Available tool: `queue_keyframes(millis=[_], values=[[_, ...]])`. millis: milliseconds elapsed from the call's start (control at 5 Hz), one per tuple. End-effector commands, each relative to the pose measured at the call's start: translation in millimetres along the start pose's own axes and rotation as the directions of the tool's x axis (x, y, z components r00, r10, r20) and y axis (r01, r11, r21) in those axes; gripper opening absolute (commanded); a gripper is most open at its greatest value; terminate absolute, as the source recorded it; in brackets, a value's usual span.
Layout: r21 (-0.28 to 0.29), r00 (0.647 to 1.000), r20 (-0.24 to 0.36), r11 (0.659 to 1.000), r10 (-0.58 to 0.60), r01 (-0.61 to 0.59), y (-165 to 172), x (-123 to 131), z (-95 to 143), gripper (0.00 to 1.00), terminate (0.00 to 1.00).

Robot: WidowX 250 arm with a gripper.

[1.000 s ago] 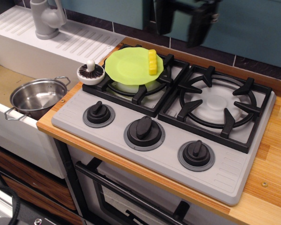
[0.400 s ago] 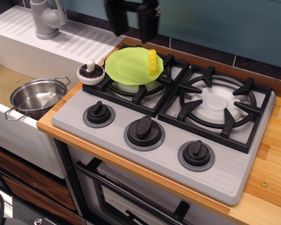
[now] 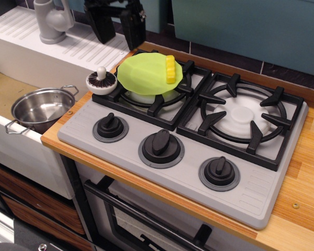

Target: Put fry on plate and mushroom in pot or pan in sink

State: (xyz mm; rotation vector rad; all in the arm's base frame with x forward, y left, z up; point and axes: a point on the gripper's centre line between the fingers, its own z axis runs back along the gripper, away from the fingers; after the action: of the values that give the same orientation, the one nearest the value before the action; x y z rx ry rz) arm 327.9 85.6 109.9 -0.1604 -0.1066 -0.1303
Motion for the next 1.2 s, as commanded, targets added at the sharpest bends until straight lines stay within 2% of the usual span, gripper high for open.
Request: queue_keyframes(millis=[0, 400, 800, 1000], values=[[0.122, 0.989, 0.147, 0.992, -0.001, -0.017, 8, 3, 30, 1.00, 0.00], [0.210, 0.983, 0.179, 0.975, 0.039, -0.076, 15, 0, 27, 1.00, 0.00], [0.235, 0.984, 0.156, 0.965, 0.083, -0.119, 22, -5, 11, 1.00, 0.00], [0.230, 0.981, 0.167, 0.964, 0.097, -0.134, 25, -9, 3, 1.00, 0.00]])
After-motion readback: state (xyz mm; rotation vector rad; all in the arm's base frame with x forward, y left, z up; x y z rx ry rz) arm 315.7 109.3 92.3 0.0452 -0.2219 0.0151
